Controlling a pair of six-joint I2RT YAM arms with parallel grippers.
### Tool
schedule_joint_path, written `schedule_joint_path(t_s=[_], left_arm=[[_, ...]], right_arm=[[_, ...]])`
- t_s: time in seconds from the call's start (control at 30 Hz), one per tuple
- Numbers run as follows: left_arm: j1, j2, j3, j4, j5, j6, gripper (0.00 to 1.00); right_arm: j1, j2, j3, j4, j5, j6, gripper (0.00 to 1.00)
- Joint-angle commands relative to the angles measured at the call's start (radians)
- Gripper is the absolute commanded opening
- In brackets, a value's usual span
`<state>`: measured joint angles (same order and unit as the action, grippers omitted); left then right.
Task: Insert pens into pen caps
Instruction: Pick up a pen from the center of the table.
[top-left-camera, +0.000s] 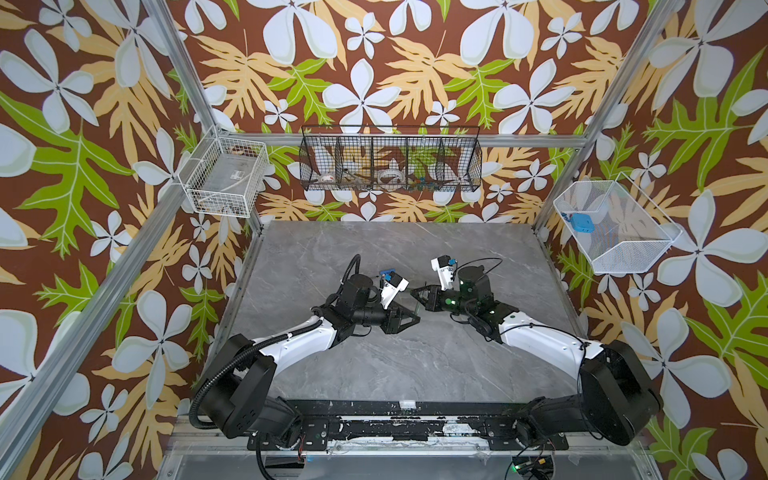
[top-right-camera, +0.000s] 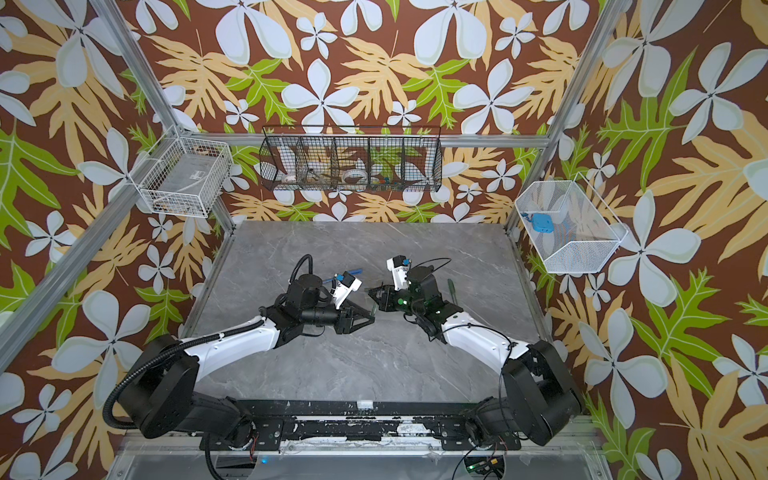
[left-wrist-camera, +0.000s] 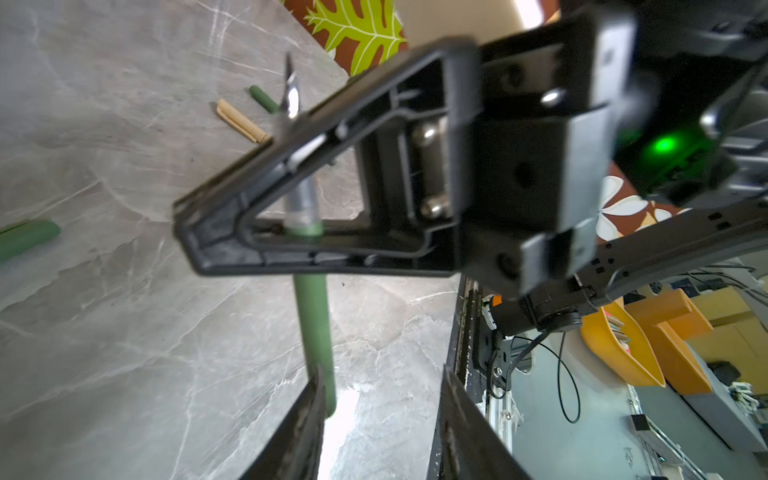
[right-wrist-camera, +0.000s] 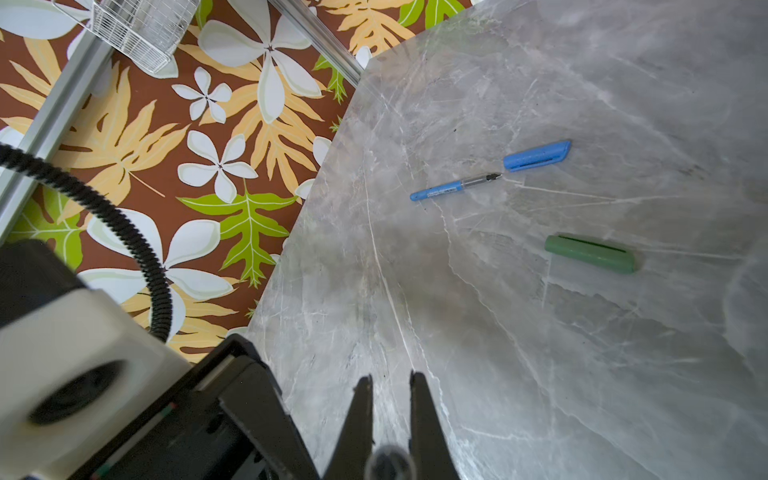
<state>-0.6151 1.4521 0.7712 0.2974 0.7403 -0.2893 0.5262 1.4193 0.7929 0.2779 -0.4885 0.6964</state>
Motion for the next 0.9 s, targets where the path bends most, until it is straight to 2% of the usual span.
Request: schedule_joint_path(t_s=[0.0,0.57,0.87], left_arm=[[0.002,-0.001,0.001,0.020,0.030,0.004,0.47],[0.002,0.049,0.054,-0.032,-0.019,0.020,0.46],[0.002,0.062,0.059,-0.032,-0.009,0.015,0.46]], right_arm=[[0.002,0.002,0.003,0.048,0.005,0.003,0.00],[0.006,-0.028,-0.033,0.090,-0.035,0.021,0.00],[0.012,-0.023,-0.064,0.224,-0.024,0.084,0.00]])
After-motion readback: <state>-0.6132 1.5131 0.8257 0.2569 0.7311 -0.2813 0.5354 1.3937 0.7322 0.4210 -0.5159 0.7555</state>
